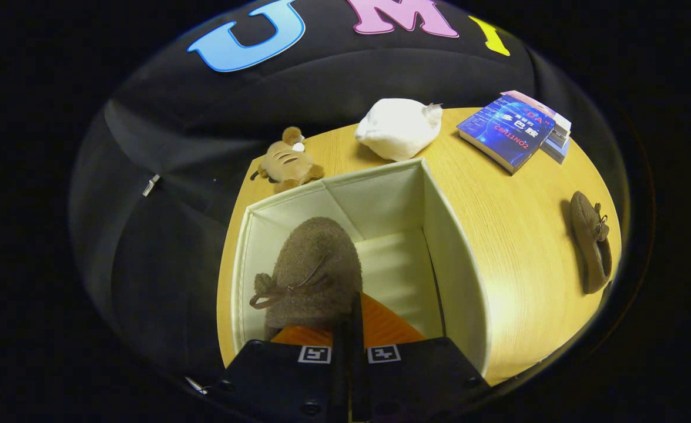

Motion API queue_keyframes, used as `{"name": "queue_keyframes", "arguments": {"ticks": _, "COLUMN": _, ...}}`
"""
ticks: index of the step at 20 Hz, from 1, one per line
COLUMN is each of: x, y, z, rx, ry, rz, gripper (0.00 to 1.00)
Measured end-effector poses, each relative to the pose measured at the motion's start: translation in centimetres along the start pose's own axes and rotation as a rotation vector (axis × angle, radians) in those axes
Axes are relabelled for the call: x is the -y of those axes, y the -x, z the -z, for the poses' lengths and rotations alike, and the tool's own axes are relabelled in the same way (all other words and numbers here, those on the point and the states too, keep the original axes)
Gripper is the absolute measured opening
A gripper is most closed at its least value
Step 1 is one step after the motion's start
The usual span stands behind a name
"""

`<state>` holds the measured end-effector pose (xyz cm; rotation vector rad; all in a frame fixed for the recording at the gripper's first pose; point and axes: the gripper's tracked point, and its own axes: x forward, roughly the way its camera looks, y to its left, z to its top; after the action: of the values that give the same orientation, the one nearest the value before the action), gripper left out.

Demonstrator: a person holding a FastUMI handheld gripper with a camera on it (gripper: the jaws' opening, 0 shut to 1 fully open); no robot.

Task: Open the storage box then place both shoes into the box .Put the left shoe in first, then the right shoe, with the right side of both shoes facing outward in a uniform manner.

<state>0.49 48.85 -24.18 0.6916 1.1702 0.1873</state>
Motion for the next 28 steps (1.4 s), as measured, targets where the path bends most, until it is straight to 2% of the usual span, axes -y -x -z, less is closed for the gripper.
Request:
{"name": "queue_keyframes", "arguments": {"ticks": 1, "x": -0.4, "y": -0.1, "z": 0.2, "rx": -0.004, "ry": -0.001, "rz": -0.014, "gripper": 0.09}}
{"name": "queue_keyframes", "arguments": {"ticks": 3, "x": -1.8, "y": -0.5, "z": 0.7, "rx": -0.035, "ry": -0.008, "rz": -0.074, "gripper": 0.18}}
{"name": "queue_keyframes", "arguments": {"ticks": 6, "x": -3.6, "y": -0.1, "z": 1.0, "rx": -0.040, "ry": 0.010, "rz": -0.140, "gripper": 0.87}}
{"name": "queue_keyframes", "arguments": {"ticks": 8, "x": -3.9, "y": 0.2, "z": 1.0, "rx": -0.040, "ry": 0.031, "rz": -0.152, "gripper": 0.98}}
{"name": "queue_keyframes", "arguments": {"ticks": 13, "x": -4.2, "y": 1.3, "z": 0.4, "rx": -0.010, "ry": 0.062, "rz": -0.183, "gripper": 0.98}}
{"name": "queue_keyframes", "arguments": {"ticks": 20, "x": -3.6, "y": 7.5, "z": -4.8, "rx": 0.167, "ry": 0.171, "rz": -0.272, "gripper": 0.98}}
{"name": "queue_keyframes", "arguments": {"ticks": 23, "x": -1.4, "y": 10.4, "z": -7.2, "rx": 0.269, "ry": 0.256, "rz": -0.277, "gripper": 0.98}}
{"name": "queue_keyframes", "arguments": {"ticks": 28, "x": 5.1, "y": 15.1, "z": -9.5, "rx": 0.421, "ry": 0.423, "rz": -0.229, "gripper": 0.98}}
